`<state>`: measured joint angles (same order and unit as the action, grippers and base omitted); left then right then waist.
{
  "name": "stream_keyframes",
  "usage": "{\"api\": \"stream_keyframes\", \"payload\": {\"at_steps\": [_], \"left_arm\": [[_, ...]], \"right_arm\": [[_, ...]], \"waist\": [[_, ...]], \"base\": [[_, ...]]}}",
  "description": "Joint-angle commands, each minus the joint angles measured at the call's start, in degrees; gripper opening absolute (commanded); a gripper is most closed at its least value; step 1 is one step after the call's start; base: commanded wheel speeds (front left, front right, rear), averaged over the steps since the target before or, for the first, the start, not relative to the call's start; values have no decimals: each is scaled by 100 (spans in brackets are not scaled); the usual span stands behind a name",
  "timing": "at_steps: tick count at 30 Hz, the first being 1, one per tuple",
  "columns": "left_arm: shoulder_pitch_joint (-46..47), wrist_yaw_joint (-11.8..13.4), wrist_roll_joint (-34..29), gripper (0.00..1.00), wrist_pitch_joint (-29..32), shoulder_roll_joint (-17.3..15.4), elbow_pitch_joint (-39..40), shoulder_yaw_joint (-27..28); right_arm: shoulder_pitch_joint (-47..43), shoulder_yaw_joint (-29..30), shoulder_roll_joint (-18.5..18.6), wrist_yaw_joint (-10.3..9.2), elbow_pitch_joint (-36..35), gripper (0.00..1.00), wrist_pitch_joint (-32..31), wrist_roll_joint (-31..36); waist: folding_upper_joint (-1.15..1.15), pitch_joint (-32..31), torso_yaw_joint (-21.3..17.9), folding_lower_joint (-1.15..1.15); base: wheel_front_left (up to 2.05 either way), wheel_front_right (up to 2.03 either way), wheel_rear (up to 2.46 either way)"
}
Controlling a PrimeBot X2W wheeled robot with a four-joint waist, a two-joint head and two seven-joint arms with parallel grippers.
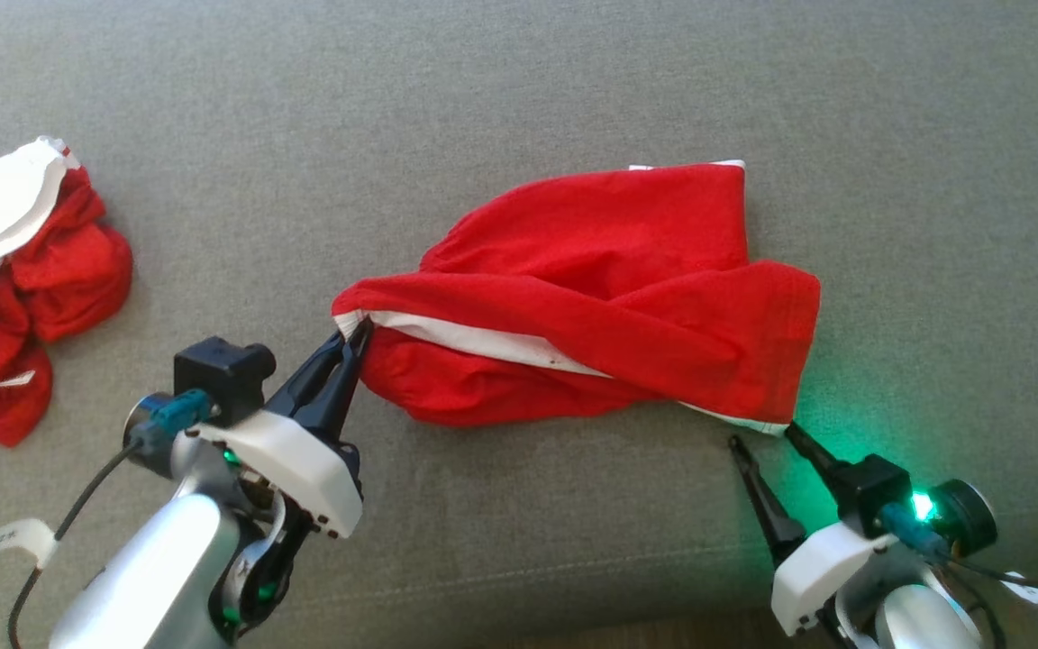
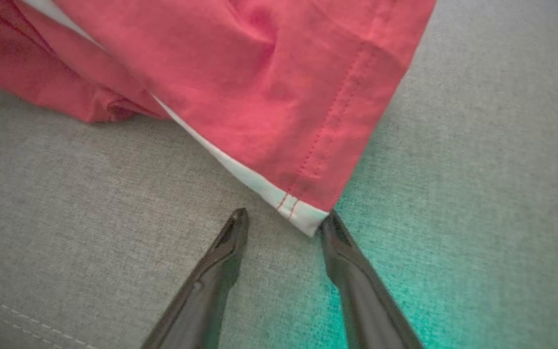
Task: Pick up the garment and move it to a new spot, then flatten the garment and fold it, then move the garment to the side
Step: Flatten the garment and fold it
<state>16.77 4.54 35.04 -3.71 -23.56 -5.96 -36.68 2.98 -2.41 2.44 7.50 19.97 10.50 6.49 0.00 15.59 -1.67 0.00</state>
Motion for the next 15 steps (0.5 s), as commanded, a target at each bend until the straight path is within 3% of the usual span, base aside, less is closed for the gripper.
{"api": "stream_keyframes", "payload": {"at_steps": [1, 2, 3, 4, 5, 10, 15], "left_arm": [[304, 31, 4, 0, -79, -210, 162, 246], [310, 29, 6, 0, -84, -213, 162, 246], [316, 24, 9, 0, -89, -216, 159, 246], [322, 20, 11, 0, -96, -219, 155, 246], [326, 14, 14, 0, -103, -223, 149, 245], [333, -8, 17, 0, -128, -253, 118, 240], [275, -164, 165, 0, -329, -388, 393, 372]], "right_arm": [[120, -130, 43, -1, -103, 71, 6, -37], [130, -133, 43, -1, -97, 65, 18, -32], [143, -145, 43, -1, -93, 45, 30, -25], [156, -156, 43, -1, -96, 17, 48, -11], [164, -164, 43, -1, -93, 0, 58, -3], [108, -82, 43, -1, -187, 0, 25, -13], [-68, -92, 43, -1, -1166, 0, -99, -740]], "waist": [[0, 15, -3, 0], [0, 21, -6, 0], [0, 27, -8, 0], [0, 32, -11, 0], [0, 34, -14, 0], [0, -22, -30, 0], [0, -277, -196, 0]], "base": [[0, 0, 0], [0, 0, 0], [0, 0, 0], [0, 0, 0], [0, 0, 0], [0, 0, 0], [0, 0, 0]]}}
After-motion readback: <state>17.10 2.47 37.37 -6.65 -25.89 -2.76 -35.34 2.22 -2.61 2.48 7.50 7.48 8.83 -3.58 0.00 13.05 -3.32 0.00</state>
